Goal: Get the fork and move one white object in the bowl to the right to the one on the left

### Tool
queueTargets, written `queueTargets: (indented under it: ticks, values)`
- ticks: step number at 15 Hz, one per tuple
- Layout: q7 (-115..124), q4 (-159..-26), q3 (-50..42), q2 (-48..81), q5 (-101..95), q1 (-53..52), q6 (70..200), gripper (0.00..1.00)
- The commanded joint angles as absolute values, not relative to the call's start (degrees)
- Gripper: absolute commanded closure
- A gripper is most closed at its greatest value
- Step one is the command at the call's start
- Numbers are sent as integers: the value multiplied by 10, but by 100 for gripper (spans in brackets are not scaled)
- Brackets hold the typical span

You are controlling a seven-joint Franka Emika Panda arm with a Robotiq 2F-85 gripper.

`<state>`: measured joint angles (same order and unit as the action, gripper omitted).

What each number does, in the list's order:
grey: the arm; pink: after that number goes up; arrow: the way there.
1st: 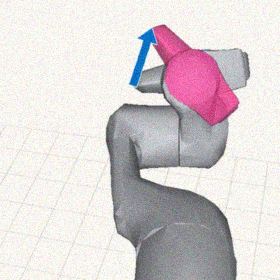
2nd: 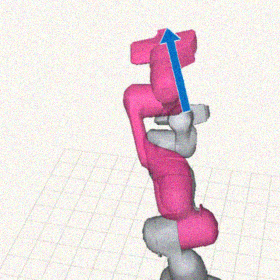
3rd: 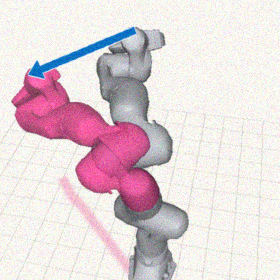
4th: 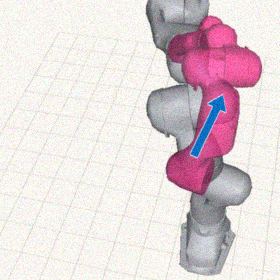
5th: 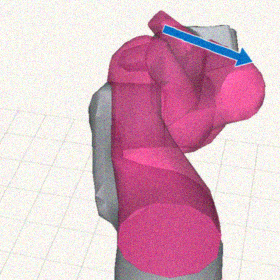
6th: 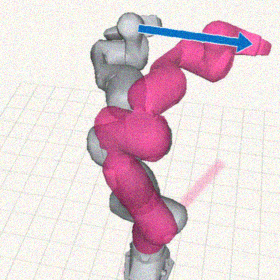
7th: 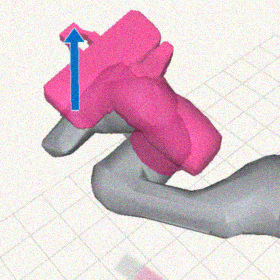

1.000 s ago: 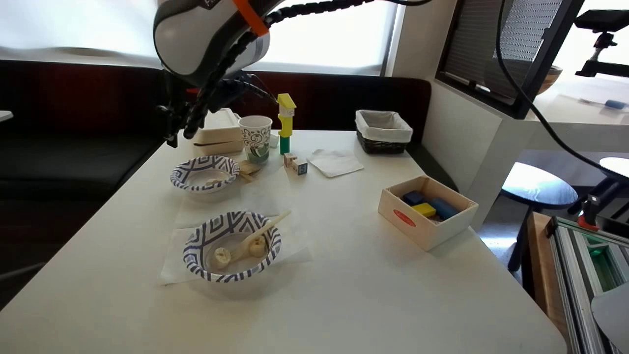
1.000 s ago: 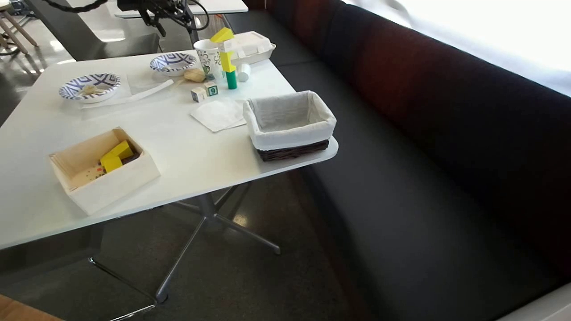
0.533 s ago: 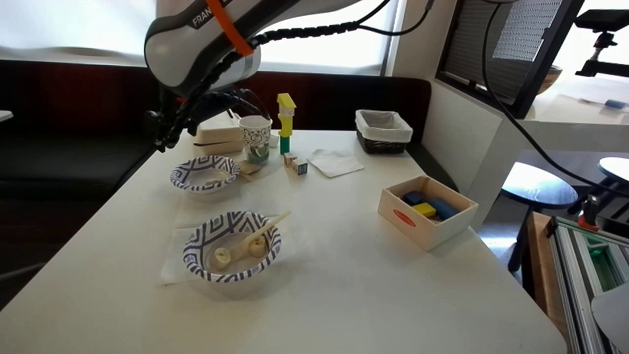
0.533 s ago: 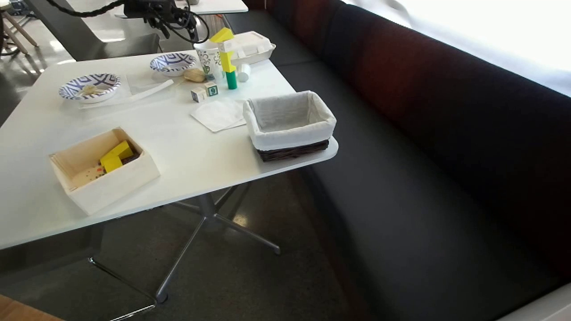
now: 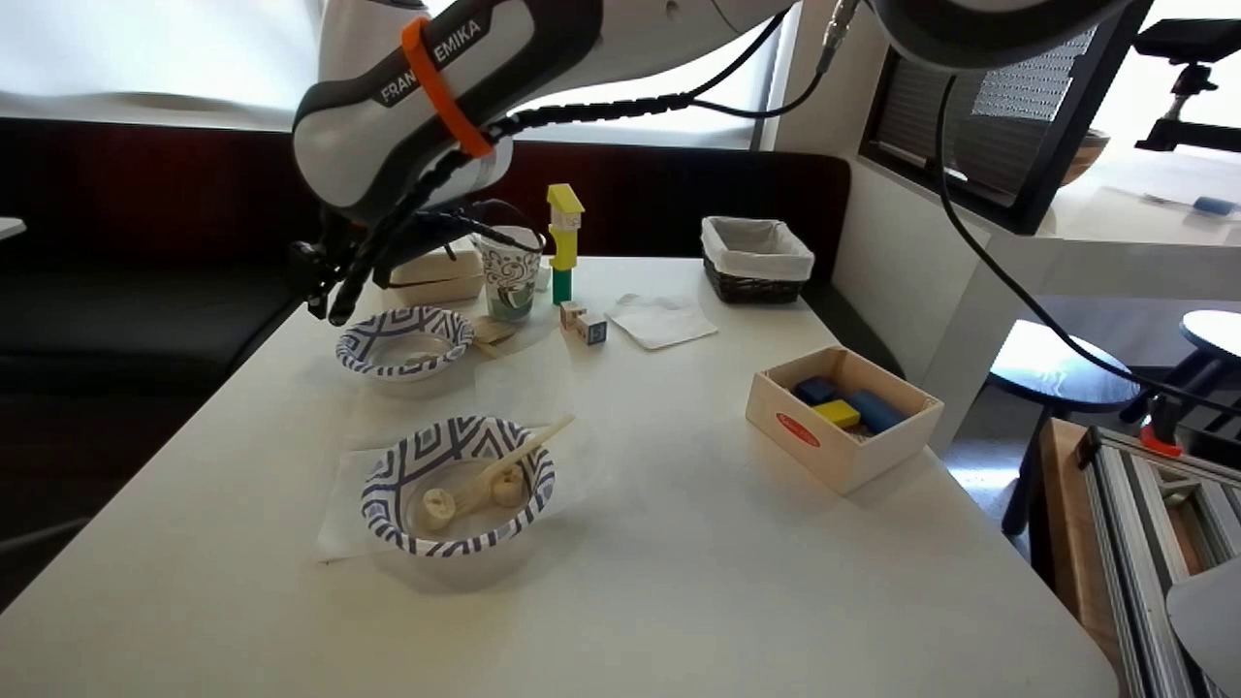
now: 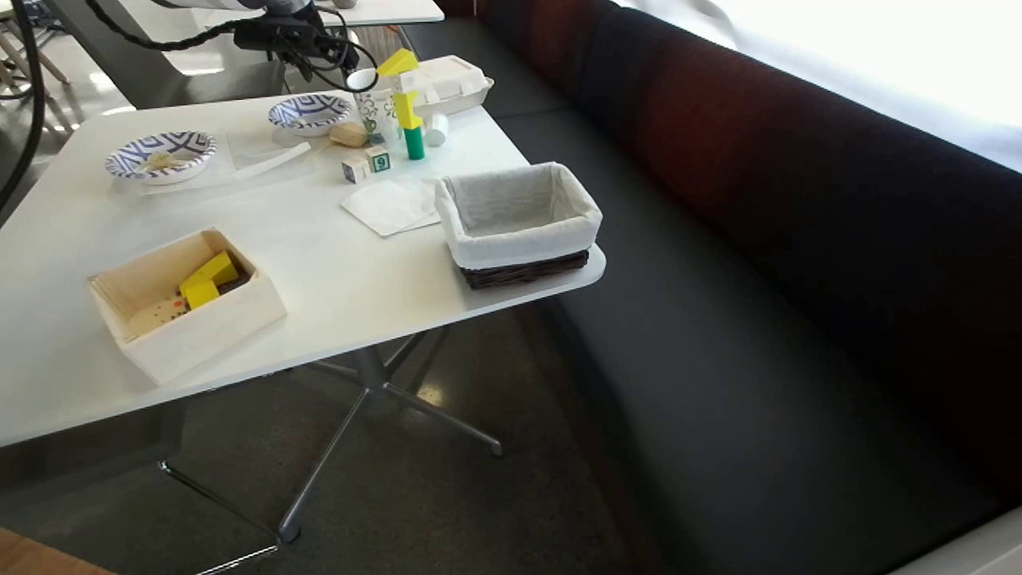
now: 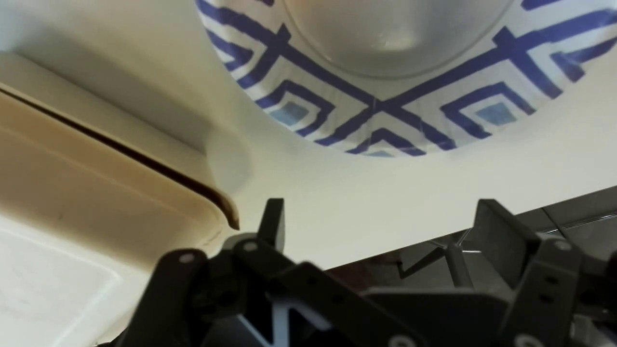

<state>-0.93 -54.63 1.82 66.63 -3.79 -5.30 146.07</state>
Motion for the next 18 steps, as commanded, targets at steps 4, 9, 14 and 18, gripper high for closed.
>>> queueTargets:
  ticks: [4, 9, 14, 18]
  values:
    - [11, -479, 6, 719, -30, -58, 1448, 0]
    - [24, -465, 3, 733, -31, -61, 1440, 0]
    - [34, -460, 1, 739, -31, -62, 1416, 0]
    - [44, -463, -3, 725, -34, -69, 1363, 0]
